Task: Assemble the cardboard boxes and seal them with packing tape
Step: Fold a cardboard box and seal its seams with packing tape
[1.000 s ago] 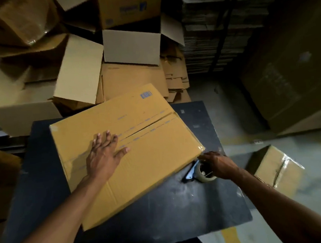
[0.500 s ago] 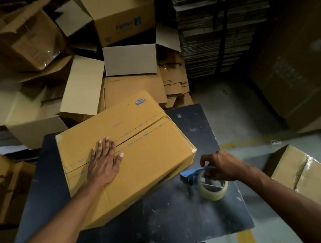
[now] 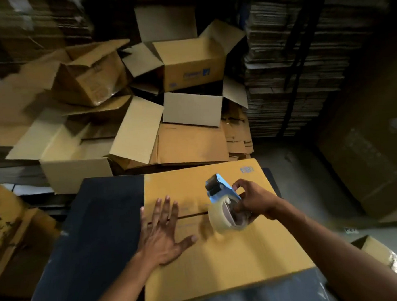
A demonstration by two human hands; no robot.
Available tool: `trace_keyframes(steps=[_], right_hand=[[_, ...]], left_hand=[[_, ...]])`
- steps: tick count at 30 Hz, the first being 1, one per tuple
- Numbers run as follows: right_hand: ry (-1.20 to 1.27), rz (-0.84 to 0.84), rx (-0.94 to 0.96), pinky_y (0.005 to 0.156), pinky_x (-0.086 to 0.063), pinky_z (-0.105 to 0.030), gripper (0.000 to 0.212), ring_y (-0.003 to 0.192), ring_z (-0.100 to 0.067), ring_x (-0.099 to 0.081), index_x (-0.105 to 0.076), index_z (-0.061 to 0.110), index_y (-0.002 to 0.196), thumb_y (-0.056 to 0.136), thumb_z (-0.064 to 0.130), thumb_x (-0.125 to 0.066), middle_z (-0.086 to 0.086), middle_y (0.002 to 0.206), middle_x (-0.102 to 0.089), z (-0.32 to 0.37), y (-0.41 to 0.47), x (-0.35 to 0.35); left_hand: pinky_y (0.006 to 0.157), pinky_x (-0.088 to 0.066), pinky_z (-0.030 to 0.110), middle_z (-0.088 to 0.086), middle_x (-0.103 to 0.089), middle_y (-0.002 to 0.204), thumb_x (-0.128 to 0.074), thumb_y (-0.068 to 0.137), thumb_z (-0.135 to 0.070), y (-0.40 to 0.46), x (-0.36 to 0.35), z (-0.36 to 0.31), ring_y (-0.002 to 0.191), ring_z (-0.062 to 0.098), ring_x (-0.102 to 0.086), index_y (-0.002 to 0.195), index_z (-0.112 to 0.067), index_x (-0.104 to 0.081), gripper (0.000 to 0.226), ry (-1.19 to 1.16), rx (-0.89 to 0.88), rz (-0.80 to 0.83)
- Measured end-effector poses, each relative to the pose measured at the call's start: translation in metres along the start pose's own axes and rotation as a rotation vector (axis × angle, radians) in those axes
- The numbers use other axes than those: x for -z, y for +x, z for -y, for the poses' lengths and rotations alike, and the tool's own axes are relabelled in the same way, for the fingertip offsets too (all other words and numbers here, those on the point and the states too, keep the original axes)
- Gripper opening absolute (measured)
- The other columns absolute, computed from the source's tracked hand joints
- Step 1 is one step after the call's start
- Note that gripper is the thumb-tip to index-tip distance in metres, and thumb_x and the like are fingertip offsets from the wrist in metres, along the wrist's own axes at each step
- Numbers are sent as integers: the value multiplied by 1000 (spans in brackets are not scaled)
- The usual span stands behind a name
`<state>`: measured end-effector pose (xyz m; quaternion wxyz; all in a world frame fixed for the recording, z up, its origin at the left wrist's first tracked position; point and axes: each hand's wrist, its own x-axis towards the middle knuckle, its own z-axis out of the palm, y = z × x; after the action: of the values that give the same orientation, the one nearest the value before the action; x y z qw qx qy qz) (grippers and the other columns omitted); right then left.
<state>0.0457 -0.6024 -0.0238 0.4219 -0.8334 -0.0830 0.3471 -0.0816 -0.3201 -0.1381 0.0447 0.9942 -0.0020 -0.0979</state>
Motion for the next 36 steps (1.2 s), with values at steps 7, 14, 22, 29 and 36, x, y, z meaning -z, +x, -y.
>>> trace_keyframes(steps=[7,14,22,29,36], right_hand=[[-7,-4,-14,70,-65,-50,36,91,-33,-75,-66,16,117,86,-2,-72,-17,110,-70,21,19,-19],[-94,-49,74,71,-65,-48,43,92,-32,-73,-60,18,116,81,6,-82,-13,111,-65,38,31,-33],[-318,-53,150,68,-62,-28,46,95,-17,-67,-61,28,110,75,22,-90,5,105,-67,39,41,-46],[-725,-117,209,75,-58,-30,57,102,-15,-63,-56,28,124,77,34,-87,7,112,-65,54,49,-63],[-953,-195,288,64,-50,-26,61,89,-12,-57,-53,28,129,79,47,-83,6,111,-67,68,45,-89]], left_hand=[[118,20,64,-4,30,167,-9,86,-94,-17,-12,35,153,25,31,162,-25,15,106,-65,-28,-26],[119,20,65,-2,20,170,-11,88,-93,-16,-15,35,155,27,28,164,-25,4,103,-96,-29,-75],[119,23,62,-10,20,169,-15,85,-95,-15,10,28,154,16,30,165,-29,2,105,-430,70,-63],[106,-49,36,-11,-75,120,-37,84,-92,-11,90,-20,114,9,-66,117,-37,-69,72,-1712,367,-90],[96,-58,39,8,-78,111,-58,99,-57,-14,78,-11,109,24,-74,121,-16,-71,49,-2012,608,-142]])
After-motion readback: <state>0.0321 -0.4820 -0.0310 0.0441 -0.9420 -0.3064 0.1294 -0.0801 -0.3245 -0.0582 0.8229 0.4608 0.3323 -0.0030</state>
